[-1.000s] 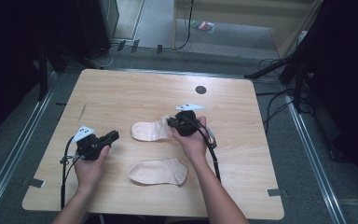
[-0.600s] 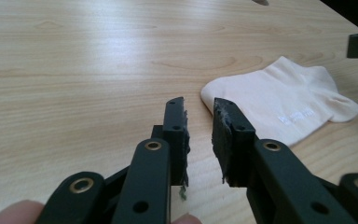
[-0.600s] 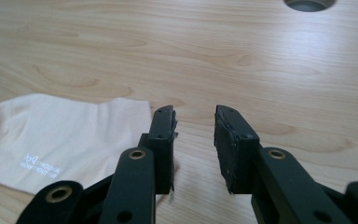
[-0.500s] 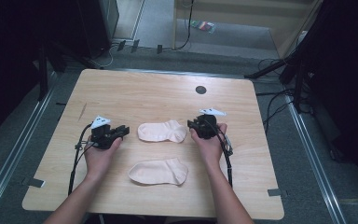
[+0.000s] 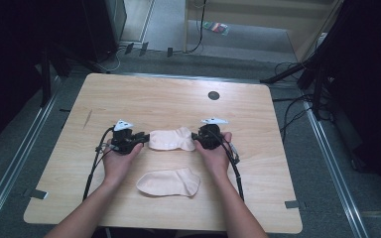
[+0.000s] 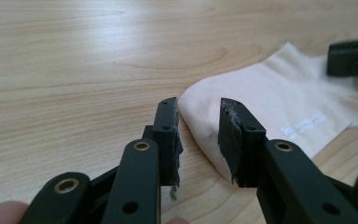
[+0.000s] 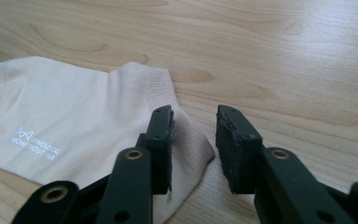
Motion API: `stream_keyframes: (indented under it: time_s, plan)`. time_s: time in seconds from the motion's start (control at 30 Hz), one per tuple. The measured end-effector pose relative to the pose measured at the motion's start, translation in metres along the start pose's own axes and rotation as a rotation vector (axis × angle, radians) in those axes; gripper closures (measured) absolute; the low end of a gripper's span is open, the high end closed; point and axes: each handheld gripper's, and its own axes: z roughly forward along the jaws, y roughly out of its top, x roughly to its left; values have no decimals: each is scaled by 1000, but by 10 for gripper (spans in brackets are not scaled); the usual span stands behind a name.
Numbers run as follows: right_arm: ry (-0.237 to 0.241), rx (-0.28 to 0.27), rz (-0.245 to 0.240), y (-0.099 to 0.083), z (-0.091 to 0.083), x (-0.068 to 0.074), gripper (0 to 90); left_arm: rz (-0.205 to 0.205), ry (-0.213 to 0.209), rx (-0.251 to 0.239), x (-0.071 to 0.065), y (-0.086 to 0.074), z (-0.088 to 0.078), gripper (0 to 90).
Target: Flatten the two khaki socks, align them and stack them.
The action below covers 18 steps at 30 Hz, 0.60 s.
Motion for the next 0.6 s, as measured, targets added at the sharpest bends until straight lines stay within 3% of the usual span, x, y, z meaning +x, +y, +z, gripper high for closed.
stream_keyframes:
  time_s: [0.07,0.13,0.17,0.2,0.23,0.27,0.37,0.5,0.53,0.6]
  plan:
    - [-10,3,-12,0,0,2,716,46,15,40,-6,3,7,690]
    - [-15,6,-20,0,0,3,746,54,39,43,-8,4,8,700]
    - [-19,8,-34,-1,-1,4,788,62,54,55,-9,4,9,746]
    - [-26,7,-70,-1,-2,6,848,85,60,70,-11,4,10,849]
    - [-26,7,-70,-1,-2,6,848,85,60,70,-11,4,10,891]
    - [-43,14,-91,-2,-4,6,867,136,76,81,-13,4,8,899]
    - [-53,19,-78,-3,-8,2,880,147,69,84,-9,3,4,900]
    - [-84,5,-40,-6,-16,-9,891,145,95,74,1,1,-1,900]
    - [-81,-3,-6,-9,-19,-14,891,138,85,77,4,1,-2,900]
    - [-57,4,-2,-11,-17,-12,889,120,19,73,-1,1,-1,900]
